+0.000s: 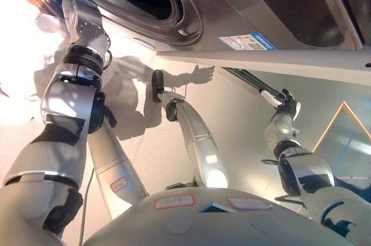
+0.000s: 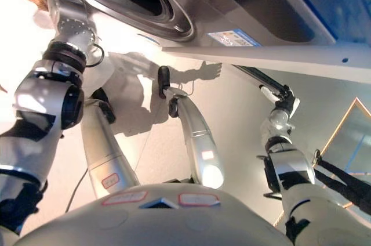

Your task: Put the clothes in the basket into the washing machine.

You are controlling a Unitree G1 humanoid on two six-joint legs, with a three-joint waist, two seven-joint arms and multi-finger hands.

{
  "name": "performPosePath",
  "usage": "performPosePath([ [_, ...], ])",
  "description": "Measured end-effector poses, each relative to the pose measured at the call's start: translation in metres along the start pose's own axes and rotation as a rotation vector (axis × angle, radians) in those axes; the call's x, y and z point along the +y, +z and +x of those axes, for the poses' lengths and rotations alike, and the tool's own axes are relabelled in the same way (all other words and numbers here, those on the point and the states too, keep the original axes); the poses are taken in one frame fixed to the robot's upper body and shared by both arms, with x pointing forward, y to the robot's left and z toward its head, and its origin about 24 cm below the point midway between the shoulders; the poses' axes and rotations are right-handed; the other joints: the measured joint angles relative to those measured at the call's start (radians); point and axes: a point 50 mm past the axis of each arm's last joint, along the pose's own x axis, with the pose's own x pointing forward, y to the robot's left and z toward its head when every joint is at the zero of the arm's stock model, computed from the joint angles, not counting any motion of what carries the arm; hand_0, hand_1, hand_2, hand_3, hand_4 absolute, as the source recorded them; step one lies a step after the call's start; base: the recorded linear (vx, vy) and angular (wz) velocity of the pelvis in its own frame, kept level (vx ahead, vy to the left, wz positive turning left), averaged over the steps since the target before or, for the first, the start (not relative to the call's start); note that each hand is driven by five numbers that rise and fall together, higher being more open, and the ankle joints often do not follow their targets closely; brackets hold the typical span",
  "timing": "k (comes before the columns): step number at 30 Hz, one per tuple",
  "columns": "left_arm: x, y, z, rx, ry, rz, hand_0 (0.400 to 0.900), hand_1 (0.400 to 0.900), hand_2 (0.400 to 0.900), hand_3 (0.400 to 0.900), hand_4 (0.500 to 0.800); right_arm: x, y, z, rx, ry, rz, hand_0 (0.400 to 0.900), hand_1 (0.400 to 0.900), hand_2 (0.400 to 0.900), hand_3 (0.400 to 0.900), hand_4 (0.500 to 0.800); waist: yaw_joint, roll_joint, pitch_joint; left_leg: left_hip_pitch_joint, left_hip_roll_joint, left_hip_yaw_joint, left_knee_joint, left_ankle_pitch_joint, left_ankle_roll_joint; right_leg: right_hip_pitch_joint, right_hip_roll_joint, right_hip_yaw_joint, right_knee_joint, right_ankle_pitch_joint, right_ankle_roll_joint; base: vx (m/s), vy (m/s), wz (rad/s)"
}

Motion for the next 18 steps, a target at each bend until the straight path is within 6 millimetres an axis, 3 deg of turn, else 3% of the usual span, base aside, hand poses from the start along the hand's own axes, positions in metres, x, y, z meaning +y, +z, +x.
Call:
performPosePath([
  [5,0.025,-0.028,-0.008,0.152,0.086,0.448,0.9,0.9,0.9,0.9,0.8,0.017,0.035,0.005,-0.068,0.003,-0.015,0.9,0.9,0.9,0.9,0.8,0.05,0.016,0.019,0.166,-0.045,0.002,-0.162,0.076,-0.024,0.137,-0.037,-0.031,-0.066,0.001,-0.021,-0.02,0.008,0.48],
  [7,0.048,-0.041,-0.016,0.224,0.1,0.664,0.9,0.9,0.9,0.9,0.8,0.024,0.049,0.006,-0.075,0.007,-0.026,0.9,0.9,0.9,0.9,0.8,0.07,0.027,0.043,0.255,-0.057,0.005,-0.224,0.102,-0.03,0.208,-0.043,-0.034,-0.089,0.0,-0.025,0.01,-0.001,0.44],
  [8,0.065,-0.043,-0.021,0.269,0.117,0.762,0.9,0.9,0.9,0.9,0.8,0.029,0.066,0.009,-0.079,0.015,-0.03,0.9,0.9,0.9,0.9,0.8,0.098,0.036,0.062,0.308,-0.067,0.006,-0.258,0.109,-0.036,0.257,-0.052,-0.044,-0.099,-0.002,-0.028,0.01,-0.033,0.42],
  [9,0.085,-0.046,-0.027,0.322,0.119,0.884,0.9,0.9,0.9,0.9,0.8,0.014,0.078,0.017,0.038,-0.002,-0.073,0.9,0.9,0.9,0.9,0.8,0.094,0.04,0.08,0.368,-0.079,0.022,-0.3,0.124,-0.037,0.288,-0.066,-0.041,-0.108,-0.002,-0.03,0.18,0.037,-0.13],
  [10,0.1,-0.052,-0.034,0.382,0.155,0.938,0.9,0.9,0.9,0.9,0.8,-0.016,0.076,0.024,0.044,-0.066,-0.056,0.9,0.9,0.9,0.9,0.8,0.103,0.051,0.086,0.407,-0.083,0.031,-0.344,0.143,-0.034,0.318,-0.075,-0.047,-0.13,-0.005,-0.027,0.07,0.037,-0.11],
  [12,0.164,-0.044,-0.06,0.465,0.228,1.107,0.9,0.9,0.9,0.9,0.8,-0.034,0.066,0.025,-0.051,-0.008,0.02,0.9,0.9,0.9,0.9,0.8,0.084,0.032,0.124,0.544,-0.076,0.06,-0.425,0.161,-0.044,0.439,-0.066,-0.046,-0.185,-0.004,-0.03,0.03,0.107,-0.31],
  [13,0.186,-0.049,-0.075,0.554,0.304,1.115,0.9,0.9,0.9,0.9,0.8,-0.057,0.052,0.027,-0.009,-0.059,0.026,0.9,0.9,0.9,0.9,0.8,0.089,0.026,0.13,0.598,-0.074,0.073,-0.456,0.161,-0.045,0.481,-0.064,-0.041,-0.212,-0.002,-0.031,0.01,0.102,-0.32],
  [15,0.237,-0.057,-0.121,0.689,0.375,1.175,0.9,0.9,0.9,0.9,0.8,-0.084,0.02,0.018,-0.001,-0.084,0.108,0.9,0.9,0.9,0.9,0.8,0.092,0.014,0.136,0.715,-0.076,0.099,-0.539,0.176,-0.054,0.567,-0.055,-0.023,-0.267,0.0,-0.034,0.12,0.075,-0.21],
  [16,0.263,-0.061,-0.151,0.781,0.41,1.213,0.9,0.9,0.9,0.9,0.8,-0.088,0.008,0.011,-0.008,-0.066,0.126,0.9,0.9,0.9,0.9,0.8,0.089,0.012,0.138,0.771,-0.074,0.115,-0.563,0.179,-0.06,0.607,-0.044,-0.014,-0.283,0.007,-0.038,0.2,0.083,-0.07],
  [18,0.293,-0.079,-0.21,0.955,0.473,1.177,0.9,0.9,0.9,0.9,0.8,-0.095,-0.03,-0.004,0.046,-0.052,0.104,0.9,0.9,0.9,0.9,0.8,0.091,0.02,0.143,0.883,-0.076,0.125,-0.642,0.186,-0.07,0.7,-0.033,0.004,-0.335,0.01,-0.036,0.18,0.05,0.09],
])
